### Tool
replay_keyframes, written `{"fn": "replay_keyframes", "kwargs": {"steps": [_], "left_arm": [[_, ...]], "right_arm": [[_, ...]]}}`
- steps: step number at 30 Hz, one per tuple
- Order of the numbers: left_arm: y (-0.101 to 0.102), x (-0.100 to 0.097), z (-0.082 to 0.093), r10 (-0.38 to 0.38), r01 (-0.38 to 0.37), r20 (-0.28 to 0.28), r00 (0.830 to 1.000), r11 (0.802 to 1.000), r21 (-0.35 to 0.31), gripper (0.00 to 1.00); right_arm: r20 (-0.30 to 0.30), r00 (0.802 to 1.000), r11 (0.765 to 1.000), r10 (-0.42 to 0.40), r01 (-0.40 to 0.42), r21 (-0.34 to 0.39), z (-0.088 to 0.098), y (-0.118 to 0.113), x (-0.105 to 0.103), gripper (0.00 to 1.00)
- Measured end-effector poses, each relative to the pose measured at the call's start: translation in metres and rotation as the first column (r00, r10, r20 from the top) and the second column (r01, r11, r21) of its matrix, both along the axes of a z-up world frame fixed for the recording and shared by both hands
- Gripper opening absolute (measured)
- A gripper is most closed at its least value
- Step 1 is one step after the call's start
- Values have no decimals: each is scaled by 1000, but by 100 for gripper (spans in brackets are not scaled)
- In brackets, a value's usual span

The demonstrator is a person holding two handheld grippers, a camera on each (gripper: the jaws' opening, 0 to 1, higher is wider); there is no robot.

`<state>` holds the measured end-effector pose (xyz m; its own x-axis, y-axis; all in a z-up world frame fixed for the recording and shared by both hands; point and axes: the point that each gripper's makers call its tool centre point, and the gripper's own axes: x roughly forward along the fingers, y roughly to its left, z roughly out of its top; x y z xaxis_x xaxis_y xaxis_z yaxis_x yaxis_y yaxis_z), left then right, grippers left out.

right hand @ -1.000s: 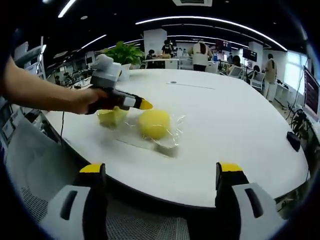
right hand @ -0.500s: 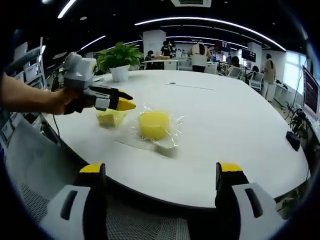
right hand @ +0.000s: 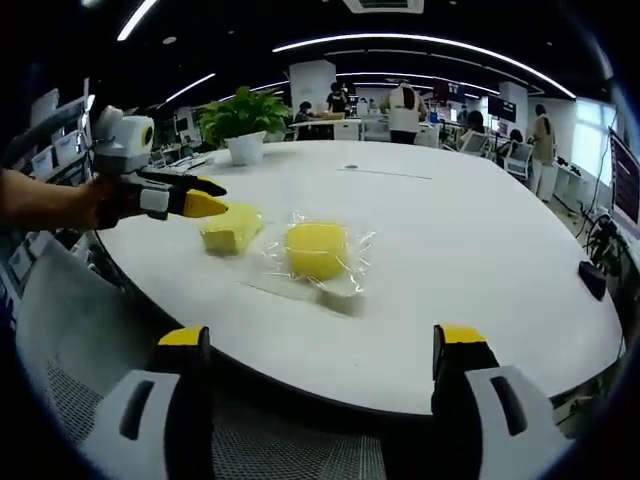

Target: Compare the silicone blocks by pressing each to a similar depth, holding the contact briefly, and releasing to observe deformation and rebound differences across the visible hardness samples.

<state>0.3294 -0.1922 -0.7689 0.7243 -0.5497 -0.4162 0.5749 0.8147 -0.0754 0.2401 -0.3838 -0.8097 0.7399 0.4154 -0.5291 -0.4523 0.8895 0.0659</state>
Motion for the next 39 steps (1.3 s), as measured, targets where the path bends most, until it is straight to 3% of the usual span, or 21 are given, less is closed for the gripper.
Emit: {"fn": "replay_keyframes", "kwargs": {"steps": [3,9,14,18,22,25,27,35,39], "left_arm": [[15,-4,9,31,-31,1,1000,999,-20,54],[40,-19,25,78,-78,1,997,996,-44,56],[52,-33,31,75,-75,6,997,997,-31,64],[58,-51,37,77,-78,-4,997,995,-62,76],[63,-69,38,60,-59,20,998,998,-30,77],[69,-80,36,67,-67,20,998,997,-33,86],[74,-82,42,108,-105,50,993,993,-62,100],[73,-99,37,84,-82,78,993,996,-23,100],[76,-101,33,94,-94,120,988,996,-5,100]], "right_arm": [[2,1000,1000,4,-4,0,0,0,0,85],[13,1000,1000,13,-13,9,2,2,0,85],[18,1000,1000,18,-18,9,3,2,0,86],[19,1000,1000,21,-21,10,4,3,0,86],[18,999,1000,29,-29,10,3,4,0,86],[18,999,999,33,-33,12,4,4,-1,86],[20,999,999,35,-36,12,4,5,0,86],[26,998,998,51,-52,19,5,8,-1,86],[27,998,999,51,-52,17,5,7,-1,86]]}}
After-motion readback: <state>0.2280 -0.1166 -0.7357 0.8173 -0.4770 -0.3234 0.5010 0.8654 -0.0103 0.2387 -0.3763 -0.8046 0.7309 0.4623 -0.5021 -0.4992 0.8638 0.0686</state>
